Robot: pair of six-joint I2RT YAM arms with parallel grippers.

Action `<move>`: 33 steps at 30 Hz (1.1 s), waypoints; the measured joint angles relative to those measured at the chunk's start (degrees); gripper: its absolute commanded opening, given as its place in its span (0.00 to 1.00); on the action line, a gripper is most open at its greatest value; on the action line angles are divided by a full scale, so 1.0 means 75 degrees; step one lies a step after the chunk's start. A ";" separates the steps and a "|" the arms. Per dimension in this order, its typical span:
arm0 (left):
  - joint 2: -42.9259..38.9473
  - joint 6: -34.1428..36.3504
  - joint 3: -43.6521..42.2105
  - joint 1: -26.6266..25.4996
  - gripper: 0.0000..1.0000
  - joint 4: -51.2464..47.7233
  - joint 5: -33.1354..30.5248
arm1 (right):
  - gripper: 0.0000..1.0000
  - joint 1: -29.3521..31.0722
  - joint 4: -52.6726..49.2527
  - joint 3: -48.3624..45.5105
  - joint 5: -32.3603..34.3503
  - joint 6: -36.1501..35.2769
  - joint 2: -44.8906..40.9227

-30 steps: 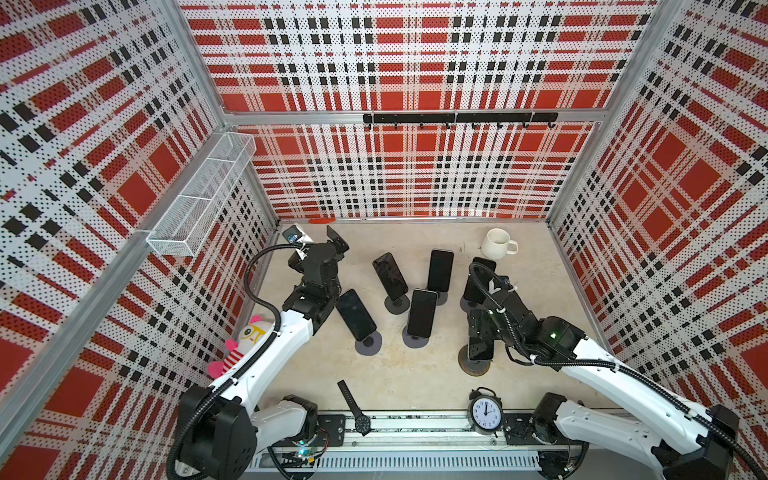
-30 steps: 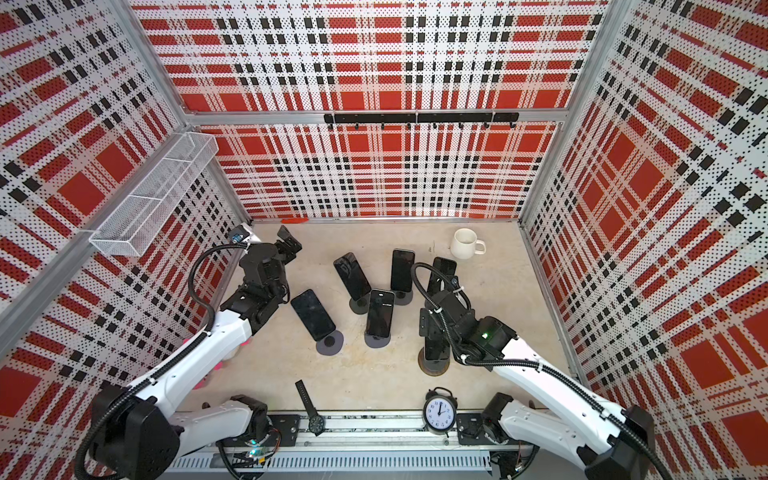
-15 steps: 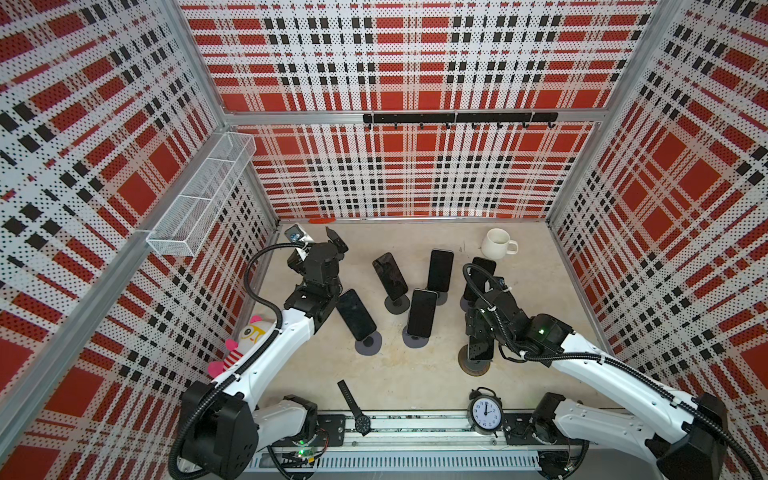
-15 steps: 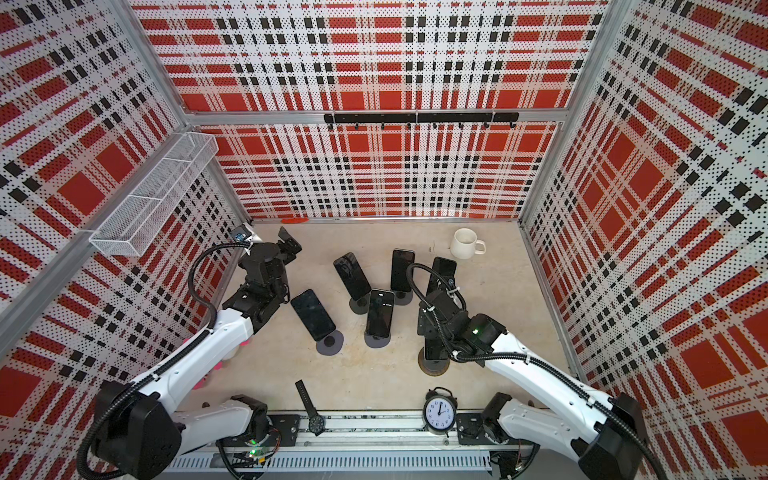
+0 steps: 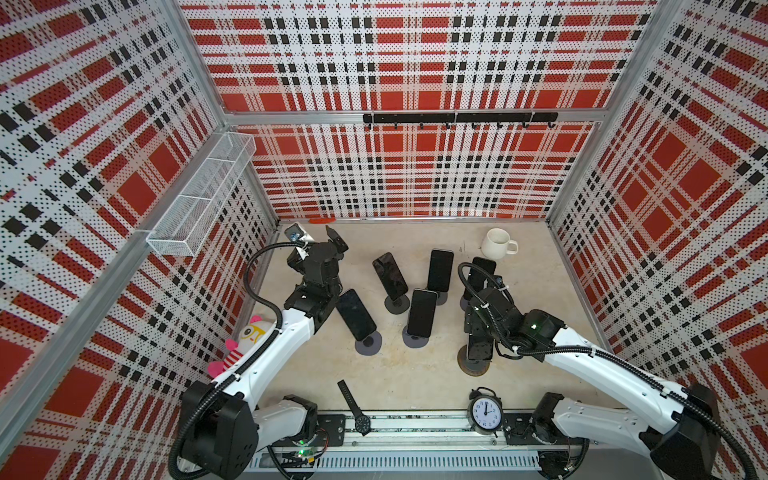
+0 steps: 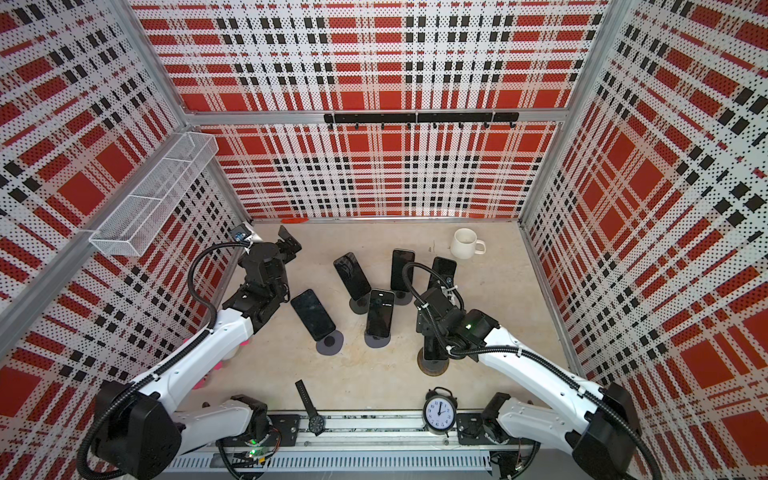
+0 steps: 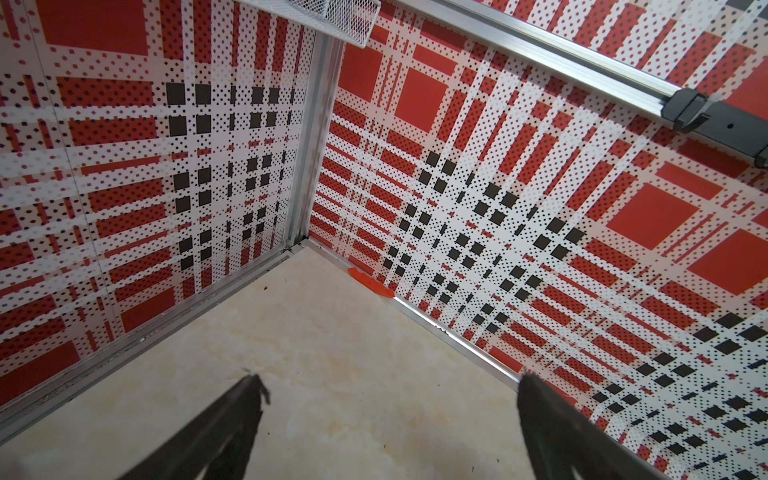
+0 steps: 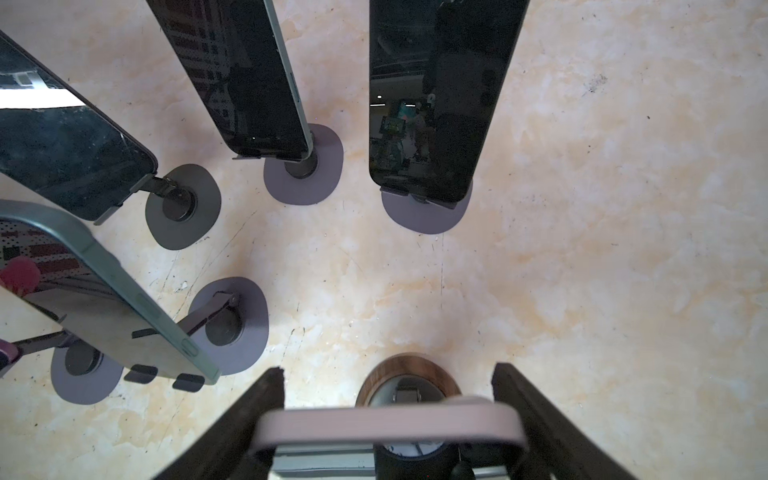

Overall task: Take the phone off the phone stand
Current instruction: 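Close the right gripper on the top of the nearest black phone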

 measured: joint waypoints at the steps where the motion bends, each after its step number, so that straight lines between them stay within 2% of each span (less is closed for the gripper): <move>1: 0.0000 0.0000 -0.0003 0.0000 0.98 0.0003 0.0000 | 0.91 0.0000 -0.0015 0.0023 0.0000 0.0017 0.0003; 5: -0.0003 0.0003 -0.0006 0.0000 0.98 0.0017 0.0000 | 0.91 0.0006 -0.0195 0.0303 0.0003 0.0044 0.0017; 12: -0.0029 0.0020 -0.0009 0.0000 0.98 0.0029 0.0000 | 0.84 0.0006 -0.0624 0.0799 0.0015 0.0140 0.0026; 19: -0.0044 0.0029 -0.0096 0.0000 0.98 0.0067 0.0009 | 0.86 0.0012 -0.0813 0.0682 -0.0052 0.0213 0.0023; 28: -0.0131 0.0029 -0.0175 -0.0003 0.98 0.0087 0.0015 | 0.77 0.0012 -0.0839 0.0662 -0.0152 0.0221 0.0026; 31: -0.0175 0.0029 -0.0213 -0.0003 0.98 0.0093 0.0026 | 0.77 0.0012 -0.0842 0.0662 -0.0143 0.0219 0.0029; 33: -0.0210 0.0029 -0.0262 -0.0003 0.98 0.0093 0.0029 | 0.81 0.0012 -0.0833 0.0664 -0.0131 0.0221 0.0058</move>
